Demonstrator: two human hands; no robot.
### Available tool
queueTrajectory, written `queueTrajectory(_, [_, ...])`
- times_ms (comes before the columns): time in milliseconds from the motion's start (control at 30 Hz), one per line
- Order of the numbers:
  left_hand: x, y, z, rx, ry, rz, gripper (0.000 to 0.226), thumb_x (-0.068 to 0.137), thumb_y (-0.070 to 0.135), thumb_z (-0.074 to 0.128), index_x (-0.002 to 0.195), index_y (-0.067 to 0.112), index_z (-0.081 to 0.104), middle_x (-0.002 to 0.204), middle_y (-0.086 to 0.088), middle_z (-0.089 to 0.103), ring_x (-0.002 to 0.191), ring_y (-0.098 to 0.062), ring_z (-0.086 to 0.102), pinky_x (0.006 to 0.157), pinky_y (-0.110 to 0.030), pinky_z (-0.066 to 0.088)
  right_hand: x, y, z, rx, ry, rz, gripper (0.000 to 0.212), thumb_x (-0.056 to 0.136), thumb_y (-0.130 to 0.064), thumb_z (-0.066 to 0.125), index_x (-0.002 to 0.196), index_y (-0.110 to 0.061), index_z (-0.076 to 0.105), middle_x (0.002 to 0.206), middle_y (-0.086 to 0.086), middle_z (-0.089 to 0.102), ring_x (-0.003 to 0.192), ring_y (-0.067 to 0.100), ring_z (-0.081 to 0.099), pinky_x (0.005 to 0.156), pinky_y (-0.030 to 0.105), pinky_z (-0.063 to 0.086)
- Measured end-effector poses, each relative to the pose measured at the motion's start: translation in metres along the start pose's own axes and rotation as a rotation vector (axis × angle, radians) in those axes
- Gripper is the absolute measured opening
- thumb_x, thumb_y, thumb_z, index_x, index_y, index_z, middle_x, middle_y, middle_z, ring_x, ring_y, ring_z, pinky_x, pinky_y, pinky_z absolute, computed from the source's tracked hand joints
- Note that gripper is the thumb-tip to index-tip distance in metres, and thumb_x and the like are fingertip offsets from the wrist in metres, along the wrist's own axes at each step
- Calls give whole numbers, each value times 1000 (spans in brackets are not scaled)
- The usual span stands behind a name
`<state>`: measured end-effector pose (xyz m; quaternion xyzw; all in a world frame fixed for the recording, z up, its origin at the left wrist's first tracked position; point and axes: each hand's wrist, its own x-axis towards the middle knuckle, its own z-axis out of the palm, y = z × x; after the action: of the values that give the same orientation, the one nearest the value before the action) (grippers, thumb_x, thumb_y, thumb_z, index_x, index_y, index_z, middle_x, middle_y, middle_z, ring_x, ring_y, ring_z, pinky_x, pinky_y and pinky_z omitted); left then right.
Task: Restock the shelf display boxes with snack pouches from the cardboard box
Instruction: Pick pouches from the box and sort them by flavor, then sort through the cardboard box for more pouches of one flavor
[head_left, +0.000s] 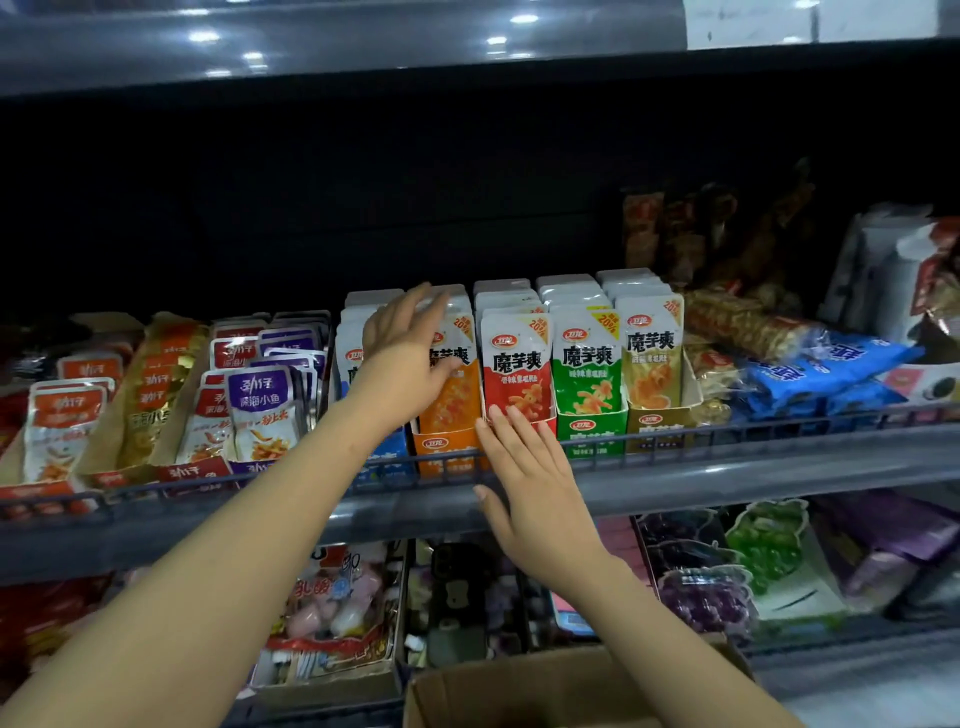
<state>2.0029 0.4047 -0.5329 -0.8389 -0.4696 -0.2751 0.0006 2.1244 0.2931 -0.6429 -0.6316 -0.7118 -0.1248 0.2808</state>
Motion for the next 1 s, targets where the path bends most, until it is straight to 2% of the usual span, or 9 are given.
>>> queueTrajectory(67, [-20, 11, 2, -25, 86, 62, 60, 95, 33, 52, 148, 22, 27, 157, 0, 18, 145, -21, 12, 118, -40, 5, -13, 1, -7, 19, 32, 17, 58, 91, -36, 35, 143, -10, 40, 150, 6, 37, 141, 22, 29, 114, 36, 9])
queueTrajectory(167, [-61, 38, 13, -162, 118, 92, 49, 96, 28, 48, 143, 20, 38, 151, 2, 31, 141, -19, 21, 118, -40, 10, -44, 8, -21, 42, 82, 91, 53, 92, -32, 36, 139, -10, 45, 146, 6, 42, 136, 19, 35, 114, 34, 13])
queueTrajectory(367, [-157, 87, 69, -344, 9, 95, 42, 94, 32, 43, 131, 17, 53, 141, -1, 46, 132, -17, 35, 109, -25, 13, -130, 33, -43, 51, 133, 217, 46, 90, -29, 40, 127, -8, 57, 131, 9, 57, 123, 21, 44, 103, 34, 28])
queueTrajectory(467, [-200, 110, 104, -450, -99, 3, 46, 87, 33, 41, 125, 14, 58, 132, -2, 54, 126, -20, 46, 108, -32, 27, -175, 45, -50, 20, 100, 278, 45, 86, -26, 40, 121, -7, 61, 122, 10, 63, 114, 20, 47, 98, 32, 31])
queueTrajectory(567, [-240, 127, 139, -545, -243, -93, 43, 88, 32, 43, 122, 13, 59, 126, -2, 56, 122, -19, 49, 108, -37, 34, -221, 58, -47, -17, -5, 350, 40, 84, -24, 46, 119, -11, 62, 118, 6, 65, 107, 24, 58, 94, 34, 43])
queueTrajectory(667, [-269, 135, 173, -552, -417, -175, 32, 95, 23, 50, 127, 17, 54, 129, 1, 52, 122, -15, 47, 106, -34, 35, -263, 72, -35, -59, -152, 441, 44, 75, -15, 66, 119, -11, 62, 118, 7, 65, 103, 28, 62, 86, 40, 50])
queueTrajectory(733, [-283, 135, 195, -563, -524, -226, 33, 96, 20, 50, 129, 18, 52, 131, 0, 50, 120, -16, 49, 102, -27, 37, -287, 80, -26, -104, -227, 493, 45, 73, -17, 67, 117, -9, 63, 119, 11, 64, 103, 32, 62, 84, 43, 52])
queueTrajectory(867, [-298, 126, 236, -578, -736, -308, 32, 96, 18, 50, 128, 19, 51, 130, 0, 54, 112, -13, 54, 88, -22, 42, -320, 86, -12, -96, -304, 614, 54, 76, -15, 71, 127, -5, 55, 133, 19, 53, 116, 40, 53, 93, 51, 46])
queueTrajectory(1000, [-307, 108, 272, -529, -952, -295, 38, 96, 20, 51, 133, 19, 50, 135, 0, 54, 119, -18, 54, 97, -29, 44, -330, 88, -6, -68, -265, 642, 64, 81, -14, 67, 139, -3, 42, 144, 18, 41, 128, 35, 38, 102, 47, 39])
